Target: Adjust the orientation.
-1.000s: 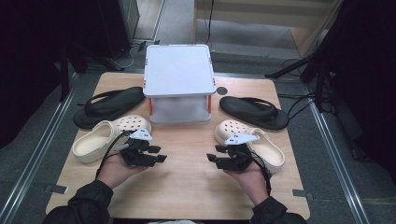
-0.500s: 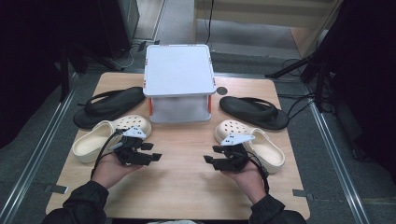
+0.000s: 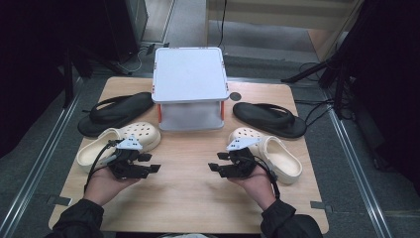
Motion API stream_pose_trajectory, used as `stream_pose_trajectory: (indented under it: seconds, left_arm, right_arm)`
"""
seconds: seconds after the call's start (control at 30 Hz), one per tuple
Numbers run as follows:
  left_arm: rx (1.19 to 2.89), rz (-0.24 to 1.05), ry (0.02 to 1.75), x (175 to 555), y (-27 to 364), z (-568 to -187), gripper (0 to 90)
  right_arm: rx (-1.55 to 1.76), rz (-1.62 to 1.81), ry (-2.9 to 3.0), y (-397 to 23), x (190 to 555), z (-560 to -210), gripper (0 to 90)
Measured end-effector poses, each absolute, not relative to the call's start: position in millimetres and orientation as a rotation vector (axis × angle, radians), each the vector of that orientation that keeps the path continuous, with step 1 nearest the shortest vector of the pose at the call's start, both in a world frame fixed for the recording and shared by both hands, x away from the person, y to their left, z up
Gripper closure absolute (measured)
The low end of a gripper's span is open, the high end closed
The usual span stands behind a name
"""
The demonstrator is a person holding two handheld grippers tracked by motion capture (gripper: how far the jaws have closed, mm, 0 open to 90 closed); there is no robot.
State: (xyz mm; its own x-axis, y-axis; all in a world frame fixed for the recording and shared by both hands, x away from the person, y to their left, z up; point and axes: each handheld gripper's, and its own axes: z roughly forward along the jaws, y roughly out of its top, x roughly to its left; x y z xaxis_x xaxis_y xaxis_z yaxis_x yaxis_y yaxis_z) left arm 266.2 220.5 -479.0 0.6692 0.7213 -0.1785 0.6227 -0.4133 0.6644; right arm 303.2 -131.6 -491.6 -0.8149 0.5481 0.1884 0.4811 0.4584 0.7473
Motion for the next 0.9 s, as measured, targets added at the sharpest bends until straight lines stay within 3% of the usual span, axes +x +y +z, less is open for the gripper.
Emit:
stream_pose_trajectory:
  seconds: [0.9]
  left_arm:
    - [2.069, 0.246, 1.178, 244, 287, -461, 46.2]
  right_arm:
    - [0.848, 1.284, 2.686, -112, 310, -491, 45.5]
